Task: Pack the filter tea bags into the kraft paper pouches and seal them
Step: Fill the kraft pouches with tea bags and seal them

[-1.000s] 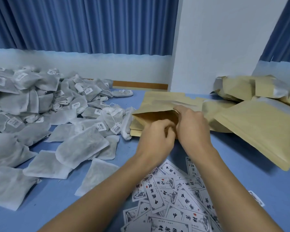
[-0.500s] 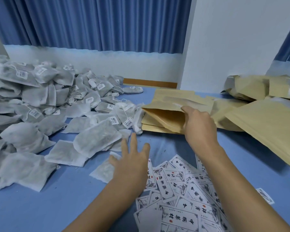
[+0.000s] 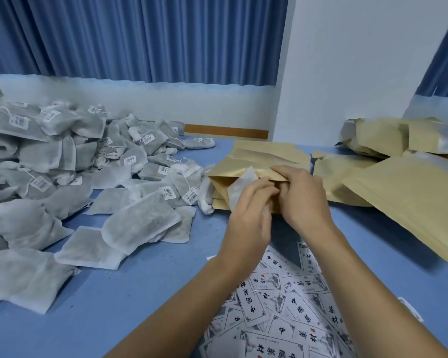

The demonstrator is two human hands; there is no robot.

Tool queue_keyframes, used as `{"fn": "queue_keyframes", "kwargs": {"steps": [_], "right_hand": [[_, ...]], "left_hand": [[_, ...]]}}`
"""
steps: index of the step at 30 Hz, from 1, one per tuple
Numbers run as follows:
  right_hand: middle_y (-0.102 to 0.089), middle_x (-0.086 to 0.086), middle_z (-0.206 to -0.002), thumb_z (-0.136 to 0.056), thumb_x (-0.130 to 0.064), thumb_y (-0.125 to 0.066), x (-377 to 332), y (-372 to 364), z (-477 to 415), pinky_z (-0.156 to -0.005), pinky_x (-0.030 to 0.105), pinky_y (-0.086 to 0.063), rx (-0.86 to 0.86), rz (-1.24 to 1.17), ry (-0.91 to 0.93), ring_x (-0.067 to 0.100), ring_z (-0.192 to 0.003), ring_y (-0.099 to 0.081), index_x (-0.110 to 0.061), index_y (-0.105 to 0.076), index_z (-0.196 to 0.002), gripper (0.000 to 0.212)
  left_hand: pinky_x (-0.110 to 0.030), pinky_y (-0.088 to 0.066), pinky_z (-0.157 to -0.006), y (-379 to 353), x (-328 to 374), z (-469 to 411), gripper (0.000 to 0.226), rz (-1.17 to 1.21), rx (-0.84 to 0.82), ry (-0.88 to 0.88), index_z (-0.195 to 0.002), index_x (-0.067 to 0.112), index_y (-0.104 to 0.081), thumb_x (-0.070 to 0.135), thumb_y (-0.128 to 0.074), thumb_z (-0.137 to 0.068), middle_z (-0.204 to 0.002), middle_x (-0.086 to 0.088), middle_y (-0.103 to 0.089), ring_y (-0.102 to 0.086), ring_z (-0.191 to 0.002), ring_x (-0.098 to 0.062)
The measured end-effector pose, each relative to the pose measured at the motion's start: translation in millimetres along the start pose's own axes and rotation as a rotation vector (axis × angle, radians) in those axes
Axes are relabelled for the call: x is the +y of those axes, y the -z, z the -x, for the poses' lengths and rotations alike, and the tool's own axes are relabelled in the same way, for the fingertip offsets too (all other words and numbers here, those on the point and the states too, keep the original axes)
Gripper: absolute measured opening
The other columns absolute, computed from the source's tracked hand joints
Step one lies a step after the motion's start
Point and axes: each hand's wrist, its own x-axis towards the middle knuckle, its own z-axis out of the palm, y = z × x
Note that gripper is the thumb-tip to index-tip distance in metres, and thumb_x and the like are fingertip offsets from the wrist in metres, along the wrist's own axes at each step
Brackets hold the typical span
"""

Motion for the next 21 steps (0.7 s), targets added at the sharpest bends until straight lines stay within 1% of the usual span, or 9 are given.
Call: {"fn": "queue_keyframes", "kwargs": {"steps": [2, 4, 6, 8, 10, 12, 14, 18, 21], "right_hand": [[-0.066, 0.005, -0.074, -0.082, 0.004, -0.038, 1, 0, -1, -0.066, 0.037, -0.049, -0.005, -0.018, -0.021, 0.031, -0.075, -0.056, -0.027, -0.069, -0.089, 0.044], [-0.072, 0.005, -0.093, -0.089, 0.002, -0.041, 3, -2, -1, -0.078, 0.033, -0.052, 0.015, -0.034, -0.04, 0.03, -0.088, -0.061, -0.032, -0.074, -0.109, 0.051], [-0.074, 0.006, -0.102, -0.093, -0.001, -0.043, 5, -2, -3, -0.084, 0.033, -0.051, 0.043, -0.042, -0.038, 0.03, -0.096, -0.062, -0.03, -0.073, -0.117, 0.048], [-0.074, 0.007, -0.105, -0.094, -0.003, -0.044, 6, -1, -6, -0.085, 0.033, -0.051, 0.058, -0.055, -0.05, 0.03, -0.098, -0.063, -0.028, -0.073, -0.118, 0.045], [-0.073, 0.008, -0.11, -0.095, -0.006, -0.043, 9, 1, -9, -0.087, 0.031, -0.051, 0.051, -0.077, -0.091, 0.028, -0.101, -0.065, -0.026, -0.072, -0.121, 0.044], [-0.072, 0.007, -0.113, -0.094, -0.005, -0.044, 12, 4, -10, -0.087, 0.026, -0.049, 0.033, -0.08, -0.105, 0.026, -0.103, -0.065, -0.026, -0.071, -0.123, 0.045], [-0.073, 0.006, -0.108, -0.092, -0.003, -0.045, 13, 6, -9, -0.085, 0.025, -0.049, -0.006, -0.069, -0.071, 0.025, -0.1, -0.065, -0.026, -0.072, -0.12, 0.046], [-0.075, 0.004, -0.107, -0.089, -0.002, -0.044, 5, 4, -7, -0.087, 0.034, -0.054, -0.018, -0.099, 0.032, 0.027, -0.095, -0.066, -0.033, -0.072, -0.119, 0.051], [-0.075, -0.002, -0.104, -0.085, 0.003, -0.043, 5, 8, -8, -0.083, 0.022, -0.049, 0.104, -0.118, 0.063, 0.02, -0.091, -0.063, -0.039, -0.071, -0.117, 0.06]], "left_hand": [[-0.045, -0.031, -0.118, -5, -1, 7, 0.038, -0.087, -0.058, 0.051, -0.126, 0.003, -0.061, -0.007, -0.058, -0.089, -0.142, -0.007, -0.053, -0.035, -0.145, -0.012], [-0.054, -0.019, -0.122, -4, 3, 16, 0.056, -0.194, -0.12, 0.09, -0.138, 0.01, -0.052, -0.001, -0.058, -0.083, -0.158, -0.001, -0.035, -0.018, -0.153, -0.013], [-0.05, -0.033, -0.117, 2, 12, 26, 0.083, -0.112, -0.227, 0.157, -0.151, 0.02, -0.034, -0.01, -0.052, -0.076, -0.168, 0.008, -0.004, -0.015, -0.154, -0.02], [-0.038, -0.055, -0.091, 10, 21, 31, 0.103, -0.035, -0.292, 0.172, -0.155, 0.038, -0.017, -0.02, -0.044, -0.075, -0.164, 0.025, 0.012, -0.036, -0.144, -0.021], [-0.037, -0.054, -0.089, 14, 25, 28, 0.106, -0.094, -0.329, 0.168, -0.153, 0.044, -0.01, -0.022, -0.041, -0.077, -0.163, 0.028, 0.006, -0.04, -0.14, -0.016], [-0.032, -0.047, -0.093, 11, 22, 16, 0.091, -0.242, -0.335, 0.174, -0.153, 0.032, -0.022, -0.018, -0.044, -0.081, -0.162, 0.013, -0.018, -0.036, -0.139, -0.014], [-0.027, -0.042, -0.083, 3, 18, -1, 0.072, -0.432, -0.338, 0.145, -0.143, 0.018, -0.037, -0.012, -0.052, -0.079, -0.141, -0.001, -0.04, -0.044, -0.123, -0.02], [-0.035, -0.041, -0.083, -24, -7, -64, 0.034, -0.643, -0.654, 0.236, -0.123, 0.01, -0.055, 0.008, -0.057, -0.089, -0.122, -0.014, -0.058, -0.057, -0.114, -0.033], [-0.039, -0.034, -0.113, -39, -47, -104, 0.037, -0.633, -0.736, 0.311, -0.138, 0.017, -0.048, 0.027, -0.045, -0.103, -0.144, -0.011, -0.049, -0.047, -0.132, -0.029]]}}
